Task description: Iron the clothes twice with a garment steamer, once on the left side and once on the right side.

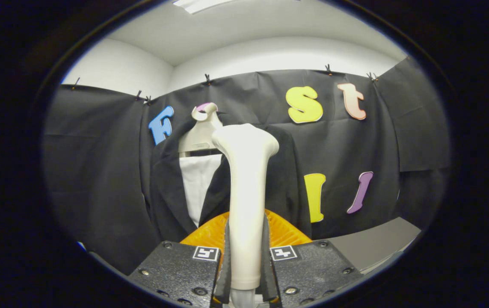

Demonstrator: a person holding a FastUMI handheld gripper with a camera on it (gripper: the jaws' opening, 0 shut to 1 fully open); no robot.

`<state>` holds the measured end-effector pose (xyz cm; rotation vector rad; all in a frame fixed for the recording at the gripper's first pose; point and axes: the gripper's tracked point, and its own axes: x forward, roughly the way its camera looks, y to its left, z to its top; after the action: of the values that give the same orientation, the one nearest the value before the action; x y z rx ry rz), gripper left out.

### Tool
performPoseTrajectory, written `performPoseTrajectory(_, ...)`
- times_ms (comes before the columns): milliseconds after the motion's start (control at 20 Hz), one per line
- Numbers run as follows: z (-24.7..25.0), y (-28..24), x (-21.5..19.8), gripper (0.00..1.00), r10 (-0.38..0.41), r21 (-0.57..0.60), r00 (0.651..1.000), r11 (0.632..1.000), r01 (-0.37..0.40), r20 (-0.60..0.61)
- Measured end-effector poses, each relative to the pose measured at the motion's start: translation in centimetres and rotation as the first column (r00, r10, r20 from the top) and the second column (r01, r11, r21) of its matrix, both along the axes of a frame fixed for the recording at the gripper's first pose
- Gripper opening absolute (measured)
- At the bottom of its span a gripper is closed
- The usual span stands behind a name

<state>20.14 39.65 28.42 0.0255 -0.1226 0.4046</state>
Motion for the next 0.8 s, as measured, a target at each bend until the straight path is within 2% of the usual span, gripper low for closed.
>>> performPoseTrajectory(350, -3.1, -0.3, 0.8, 0.3, -0.042, -0.045, 0.999, 0.998, 0.041, -0.019)
performPoseTrajectory(800, -9.3, -0.9, 0.0, 0.3, -0.056, -0.125, 0.997, 0.991, 0.049, -0.051)
